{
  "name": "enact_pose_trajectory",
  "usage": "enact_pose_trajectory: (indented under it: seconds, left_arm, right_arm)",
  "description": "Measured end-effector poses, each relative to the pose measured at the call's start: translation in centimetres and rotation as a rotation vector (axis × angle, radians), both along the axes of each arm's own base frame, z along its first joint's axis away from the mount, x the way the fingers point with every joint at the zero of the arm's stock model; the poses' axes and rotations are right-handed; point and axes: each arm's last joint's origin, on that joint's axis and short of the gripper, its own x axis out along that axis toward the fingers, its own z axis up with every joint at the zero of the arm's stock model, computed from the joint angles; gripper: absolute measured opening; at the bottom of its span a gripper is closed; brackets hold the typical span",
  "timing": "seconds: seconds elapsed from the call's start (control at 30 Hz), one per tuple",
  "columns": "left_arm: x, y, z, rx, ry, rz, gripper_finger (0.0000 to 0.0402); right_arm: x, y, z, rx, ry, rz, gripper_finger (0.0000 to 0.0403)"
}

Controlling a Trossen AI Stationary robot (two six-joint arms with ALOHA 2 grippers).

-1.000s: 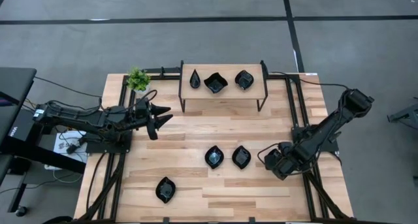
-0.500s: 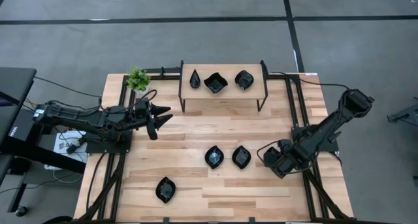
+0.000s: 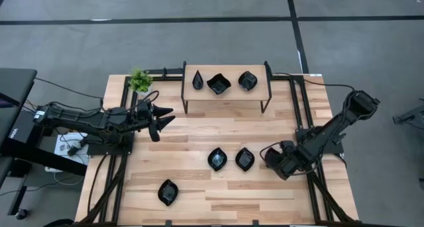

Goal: Pick & Place Mini shaped plates
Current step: Stack the black leaf shaped plate on top of the black leaf shaped plate on the shelf

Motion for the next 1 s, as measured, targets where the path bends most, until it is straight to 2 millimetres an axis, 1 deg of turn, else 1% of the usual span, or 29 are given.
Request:
enact_pose_trajectory:
  seconds: [0.33,0.47,0.7,1.0]
  left_arm:
    - [0.00,0.00,0.02,0.000,-0.003,0.000,0.0186]
    - [0.00,-0.01,0.05,-0.001,-0.005,0.000,0.0186]
    - [0.00,0.00,0.11,-0.002,-0.011,0.000,0.0186]
    - [0.00,0.00,0.17,-0.003,-0.018,0.000,0.0186]
  right_arm:
    - [0.15,-0.30,-0.05,-0.015,-0.004,-0.013,0.0087]
    - [0.11,-0.33,-0.05,-0.018,-0.001,-0.011,0.0064]
    - [0.14,-0.33,0.04,-0.021,-0.006,-0.008,0.0008]
    - [0.16,-0.30,0.23,-0.027,0.002,0.000,0.0002]
